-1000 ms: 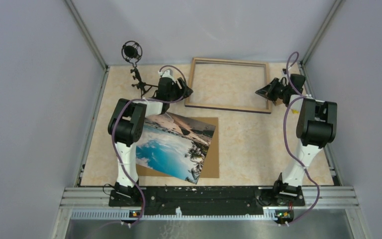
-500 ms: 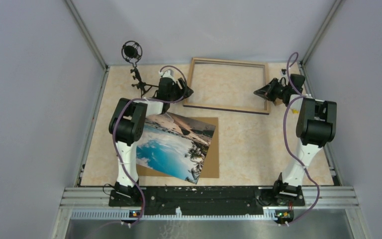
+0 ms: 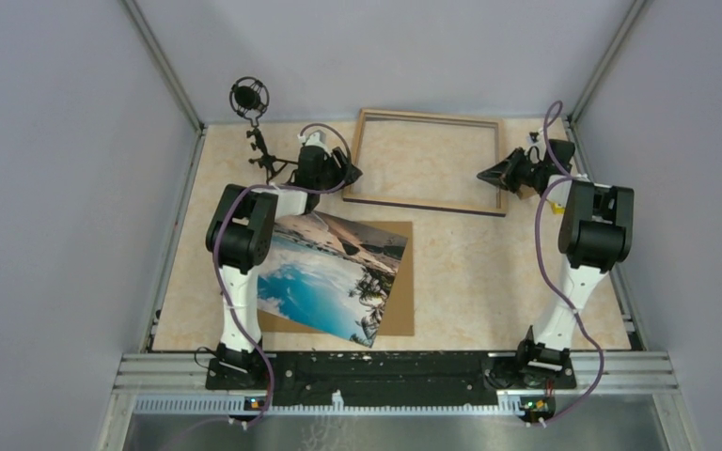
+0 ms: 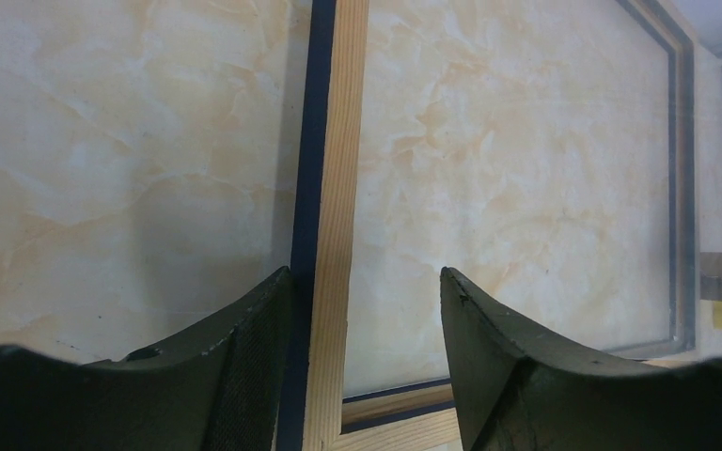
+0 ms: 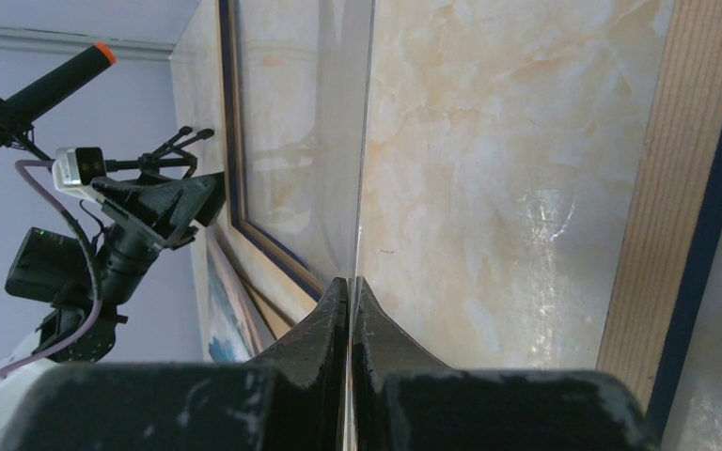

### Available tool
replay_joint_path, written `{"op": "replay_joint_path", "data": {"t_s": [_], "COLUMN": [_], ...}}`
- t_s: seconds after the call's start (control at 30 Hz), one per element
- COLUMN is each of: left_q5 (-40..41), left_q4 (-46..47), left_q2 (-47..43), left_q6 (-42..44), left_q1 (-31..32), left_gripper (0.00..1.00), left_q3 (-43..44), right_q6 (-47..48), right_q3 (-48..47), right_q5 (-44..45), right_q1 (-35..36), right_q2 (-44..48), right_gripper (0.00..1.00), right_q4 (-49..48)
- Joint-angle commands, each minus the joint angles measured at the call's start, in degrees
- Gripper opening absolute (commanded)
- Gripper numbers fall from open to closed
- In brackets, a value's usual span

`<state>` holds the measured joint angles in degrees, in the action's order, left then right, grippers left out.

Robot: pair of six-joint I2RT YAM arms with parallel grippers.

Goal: Put the photo into the frame

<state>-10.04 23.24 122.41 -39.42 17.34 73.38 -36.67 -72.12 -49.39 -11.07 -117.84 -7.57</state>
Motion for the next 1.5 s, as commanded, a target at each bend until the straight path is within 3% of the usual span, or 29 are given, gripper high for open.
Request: {"op": "replay_joint_path", "data": {"t_s": [0.0,0.4,0.8,1.27,1.47], "left_q5": [-1.2,-1.3,-2.0,-2.5,-2.6], "left_q4": [2.4,4.7,5.2,5.7,5.9], "left_q2": [0.2,-1.1,-0.6,-0.8,-0.8], "left_q6": [-1.0,-2.6,-2.9,-3.1,-3.2], "left_q1": [0.0,-0.3,-0.6,-0.6,-0.6], "left_gripper": [0.63,0.59,0.58,0.58,0.57], "left_q3": [1.0,-1.7,-1.7,-2.0,-2.0], "right_q6": [-0.2,-1.4,-10.6,-12.4,-11.1], "right_q3": [-3.3,-4.3,-6.8,-6.9,-5.3], "right_q5": [-3.6,-4.9,-12.5,-12.3,-10.2], "right_q1": [-0.5,-0.5,-1.3,-2.1,-1.3], "right_q2": [-1.6,-3.1,-6.9,-8.9,-6.9], "right_gripper": [0.0,0.0,0.0,0.0,0.29], "right_q4": [-0.2,-0.2,-4.3,-6.1,-8.9]}}
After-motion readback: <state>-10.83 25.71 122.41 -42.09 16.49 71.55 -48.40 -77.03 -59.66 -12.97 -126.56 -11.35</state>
